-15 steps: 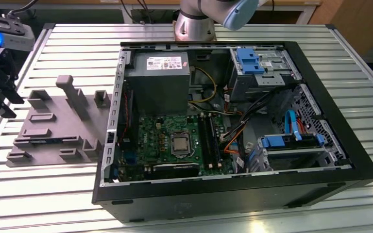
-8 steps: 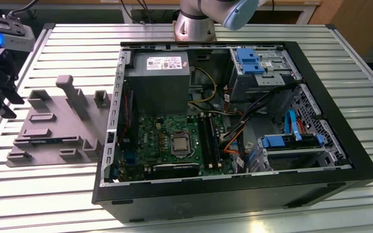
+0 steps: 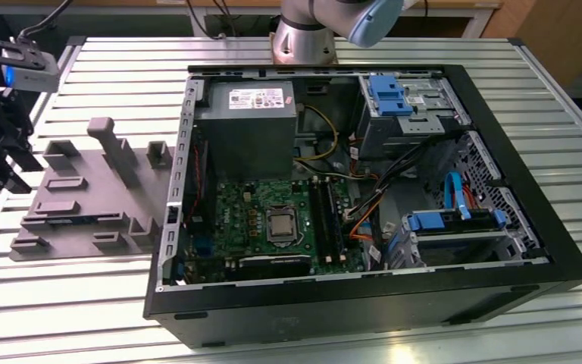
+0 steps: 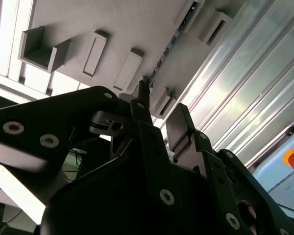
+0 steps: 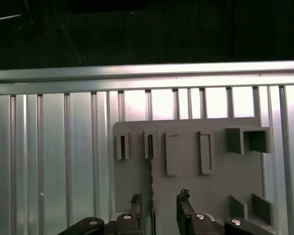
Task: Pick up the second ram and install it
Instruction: 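Pick up the second ram and move it above second insertion slot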
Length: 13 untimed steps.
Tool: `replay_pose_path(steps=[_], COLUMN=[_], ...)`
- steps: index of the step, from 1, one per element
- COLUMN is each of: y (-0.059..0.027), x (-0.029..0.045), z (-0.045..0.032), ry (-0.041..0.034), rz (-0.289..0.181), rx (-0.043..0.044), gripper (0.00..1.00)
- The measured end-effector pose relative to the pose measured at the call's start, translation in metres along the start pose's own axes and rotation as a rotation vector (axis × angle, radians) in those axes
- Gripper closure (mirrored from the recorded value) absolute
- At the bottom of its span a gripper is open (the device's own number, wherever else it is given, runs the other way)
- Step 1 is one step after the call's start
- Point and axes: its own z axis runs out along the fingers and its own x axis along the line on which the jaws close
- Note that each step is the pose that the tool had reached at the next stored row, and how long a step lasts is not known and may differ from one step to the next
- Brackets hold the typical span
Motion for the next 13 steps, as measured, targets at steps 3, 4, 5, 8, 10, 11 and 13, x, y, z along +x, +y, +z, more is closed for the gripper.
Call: replay_pose_path(steps=[3,4,5,8,10,11,13], y=[-0.0002,-0.0002,-0.0003,-0.0004,-0.0006,-0.0006,-0.0007], x=[0.0001,0.0001,0.0001,0.0002,0.0004,0.0005,0.0005], z=[0.0052,0.0069,0.0087,0.0141,0.0177,0.0197,0.0224], ry=[0.0001,0.0001,0.0001,0.0000,0.0001,0.0001,0.0001], rz=[-0.001,-0.001,-0.001,-0.001,-0.001,-0.001,-0.001], rx=[0.0000,-0.0001,-0.0001,0.0000,-0.0001,-0.0001,-0.0001], gripper=[0.58,0.58,0.58,0.58,0.58,0.58,0.58])
